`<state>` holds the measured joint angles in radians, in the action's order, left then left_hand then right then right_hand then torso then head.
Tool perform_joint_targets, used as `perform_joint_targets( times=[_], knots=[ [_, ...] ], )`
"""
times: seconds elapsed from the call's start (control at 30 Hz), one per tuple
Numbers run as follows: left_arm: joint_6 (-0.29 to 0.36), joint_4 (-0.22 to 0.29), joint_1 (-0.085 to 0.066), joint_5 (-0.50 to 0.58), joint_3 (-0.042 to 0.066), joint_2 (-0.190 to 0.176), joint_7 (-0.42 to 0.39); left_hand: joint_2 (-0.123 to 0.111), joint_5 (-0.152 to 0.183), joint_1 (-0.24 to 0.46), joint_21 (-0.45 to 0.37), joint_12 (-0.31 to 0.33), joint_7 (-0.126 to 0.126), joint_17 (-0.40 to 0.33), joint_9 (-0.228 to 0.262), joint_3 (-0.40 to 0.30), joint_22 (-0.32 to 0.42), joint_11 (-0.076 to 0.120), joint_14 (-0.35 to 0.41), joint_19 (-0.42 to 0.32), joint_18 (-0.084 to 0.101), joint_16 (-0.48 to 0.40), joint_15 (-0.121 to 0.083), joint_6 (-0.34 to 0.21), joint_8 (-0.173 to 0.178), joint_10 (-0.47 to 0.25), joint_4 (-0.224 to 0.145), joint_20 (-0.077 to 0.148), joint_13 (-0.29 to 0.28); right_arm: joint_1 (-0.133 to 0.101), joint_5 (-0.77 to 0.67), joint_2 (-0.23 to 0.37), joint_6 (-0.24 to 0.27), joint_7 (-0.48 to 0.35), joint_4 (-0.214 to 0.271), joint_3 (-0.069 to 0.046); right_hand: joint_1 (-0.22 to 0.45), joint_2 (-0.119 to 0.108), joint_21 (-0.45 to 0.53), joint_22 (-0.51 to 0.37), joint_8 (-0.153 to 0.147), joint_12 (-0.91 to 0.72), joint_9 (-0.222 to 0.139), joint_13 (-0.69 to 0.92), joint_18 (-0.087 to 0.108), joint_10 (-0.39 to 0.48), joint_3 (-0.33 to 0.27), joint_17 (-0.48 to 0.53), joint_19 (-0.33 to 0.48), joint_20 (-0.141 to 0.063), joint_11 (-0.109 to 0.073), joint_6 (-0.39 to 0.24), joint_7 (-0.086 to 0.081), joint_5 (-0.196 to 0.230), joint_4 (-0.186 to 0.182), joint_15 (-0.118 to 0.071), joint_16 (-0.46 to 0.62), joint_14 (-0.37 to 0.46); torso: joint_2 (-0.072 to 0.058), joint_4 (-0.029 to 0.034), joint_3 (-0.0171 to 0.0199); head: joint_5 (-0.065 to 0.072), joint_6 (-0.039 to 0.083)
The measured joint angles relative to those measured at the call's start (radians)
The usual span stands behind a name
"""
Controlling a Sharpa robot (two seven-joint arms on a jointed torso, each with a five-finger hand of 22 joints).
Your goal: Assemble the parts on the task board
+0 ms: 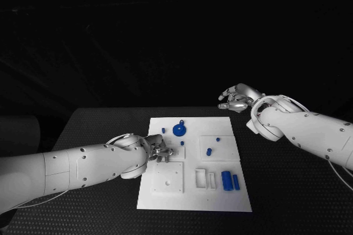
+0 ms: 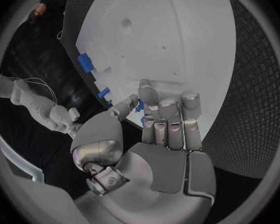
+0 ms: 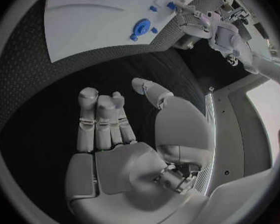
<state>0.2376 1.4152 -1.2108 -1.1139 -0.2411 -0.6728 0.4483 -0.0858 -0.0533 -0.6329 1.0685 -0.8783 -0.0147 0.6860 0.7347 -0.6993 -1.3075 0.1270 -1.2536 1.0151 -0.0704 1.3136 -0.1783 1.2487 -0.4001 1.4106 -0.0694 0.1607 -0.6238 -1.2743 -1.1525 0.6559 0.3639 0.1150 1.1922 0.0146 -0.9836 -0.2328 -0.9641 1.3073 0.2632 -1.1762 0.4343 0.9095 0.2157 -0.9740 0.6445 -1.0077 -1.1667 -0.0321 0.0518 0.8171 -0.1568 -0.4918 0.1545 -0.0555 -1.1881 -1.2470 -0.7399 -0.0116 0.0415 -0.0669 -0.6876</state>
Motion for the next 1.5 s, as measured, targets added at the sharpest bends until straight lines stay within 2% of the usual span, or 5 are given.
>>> perform_joint_targets(
  times=[0.27,0.9,1.03,1.23,1.5],
  knots=[
    [0.002,0.0,0.0,0.008,0.0,0.0,0.0,-0.069,0.0,0.017,0.0,0.0,-0.004,-0.003,0.004,0.002,0.0,0.0,0.0,0.0,0.0,0.0,0.0,-0.004,0.0,0.0,0.043,0.0,0.001,0.004,0.0,0.0,0.0,0.0,-0.001,0.0,0.0,0.0,0.0,0.0,0.0,0.0,0.0,-0.001,0.0,0.0,0.0,0.0,0.001,-0.001,0.0,0.0,0.0,0.0,0.0,0.0,0.0,0.0,0.0,-0.0002,-0.0003,0.001,-0.001],
    [0.0,0.023,-0.003,0.041,0.006,-0.036,-0.01,-0.124,0.0,0.013,0.0,0.0,0.002,-0.01,0.011,0.083,-0.001,-0.003,0.013,0.0,-0.015,0.007,-0.013,-0.027,-0.004,-0.004,0.052,0.0,0.007,0.008,0.001,0.001,-0.001,-0.001,-0.006,0.0,0.0,0.0,0.0,0.0,0.0,0.0,0.0,-0.001,0.0,0.0,0.0,0.0,0.004,0.0,0.0,0.0,0.0,0.0,0.0,0.0,0.0,0.0,0.0,-0.0002,0.0,0.003,0.005],
    [-0.02,0.034,-0.045,0.072,0.011,-0.052,-0.013,-0.123,0.0,0.0,-0.002,0.0,0.009,-0.013,0.007,0.084,0.0,-0.009,0.015,-0.009,-0.015,0.006,-0.015,-0.044,0.01,-0.01,0.051,-0.001,0.01,0.008,0.002,0.003,-0.001,-0.001,-0.011,0.0,0.0,0.0,0.0,0.0,0.0,0.0,0.0,-0.002,0.0,0.0,0.0,0.0,0.004,0.0,0.0,0.0,0.0,0.0,0.0,0.0,0.0,0.0,0.001,0.0,-0.0005,0.005,0.012],
    [-0.071,0.022,-0.117,0.133,0.043,-0.066,-0.017,-0.087,0.0,-0.053,-0.033,0.045,0.032,-0.034,-0.015,0.112,0.001,-0.035,0.044,-0.034,-0.015,-0.036,-0.005,-0.093,0.055,-0.033,0.017,-0.012,0.035,0.009,0.003,0.003,-0.002,-0.001,-0.017,0.0,0.0,0.0,0.0,0.0,0.0,0.0,0.0,-0.002,0.0,0.0,0.0,0.0,0.004,0.0,0.0,0.0,0.0,0.0,0.0,0.0,0.0,0.0,0.001,0.0005,-0.0011,0.004,0.022],
    [-0.153,-0.097,-0.189,0.195,0.061,-0.041,-0.018,-0.039,-0.005,-0.113,-0.088,0.104,0.068,-0.062,-0.049,0.126,0.024,-0.068,0.095,-0.073,-0.015,-0.097,0.019,-0.173,0.111,-0.086,-0.031,-0.026,0.064,0.01,0.004,0.002,-0.003,-0.001,-0.02,0.0,0.0,0.0,0.0,0.0,0.0,0.0,0.0,-0.002,0.0,0.0,0.0,0.0,0.004,0.0,0.0,0.0,0.0,0.0,0.0,0.0,0.0,0.0,0.0,0.001,-0.0011,-0.001,0.036]
  ],
)
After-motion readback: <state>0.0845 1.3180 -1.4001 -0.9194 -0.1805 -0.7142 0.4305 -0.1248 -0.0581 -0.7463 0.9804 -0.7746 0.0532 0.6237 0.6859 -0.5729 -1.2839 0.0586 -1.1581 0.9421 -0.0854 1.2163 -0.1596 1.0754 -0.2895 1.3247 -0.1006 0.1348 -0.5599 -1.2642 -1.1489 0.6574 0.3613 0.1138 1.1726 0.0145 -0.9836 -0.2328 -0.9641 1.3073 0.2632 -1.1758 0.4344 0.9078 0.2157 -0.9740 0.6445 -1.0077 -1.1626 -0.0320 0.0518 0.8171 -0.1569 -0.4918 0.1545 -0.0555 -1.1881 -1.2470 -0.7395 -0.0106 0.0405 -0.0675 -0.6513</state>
